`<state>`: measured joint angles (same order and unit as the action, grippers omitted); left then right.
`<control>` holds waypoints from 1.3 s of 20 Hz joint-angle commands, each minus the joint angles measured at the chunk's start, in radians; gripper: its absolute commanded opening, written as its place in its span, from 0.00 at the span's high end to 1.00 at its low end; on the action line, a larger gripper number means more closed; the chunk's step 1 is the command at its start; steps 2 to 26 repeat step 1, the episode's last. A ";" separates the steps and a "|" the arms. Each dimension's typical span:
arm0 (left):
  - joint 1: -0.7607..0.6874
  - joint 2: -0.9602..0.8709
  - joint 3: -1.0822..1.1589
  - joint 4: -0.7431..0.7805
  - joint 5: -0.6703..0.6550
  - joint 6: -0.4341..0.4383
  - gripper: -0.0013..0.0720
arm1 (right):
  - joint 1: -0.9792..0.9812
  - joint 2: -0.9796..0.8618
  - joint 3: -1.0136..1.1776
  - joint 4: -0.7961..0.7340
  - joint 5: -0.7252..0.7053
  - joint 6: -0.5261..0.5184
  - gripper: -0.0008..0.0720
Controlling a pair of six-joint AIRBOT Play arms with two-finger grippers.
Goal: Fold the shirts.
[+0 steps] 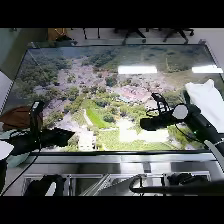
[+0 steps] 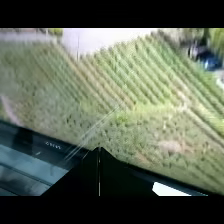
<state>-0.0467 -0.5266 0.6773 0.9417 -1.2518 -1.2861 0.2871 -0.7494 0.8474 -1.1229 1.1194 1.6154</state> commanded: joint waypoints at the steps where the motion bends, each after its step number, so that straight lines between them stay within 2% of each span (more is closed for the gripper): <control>1: 0.000 0.005 -0.002 0.000 0.005 -0.002 0.96 | 0.002 0.001 -0.001 0.002 -0.001 0.000 0.96; 26: 0.000 0.005 -0.002 0.000 0.005 -0.002 0.96 | 0.002 0.001 -0.001 0.002 -0.001 0.000 0.96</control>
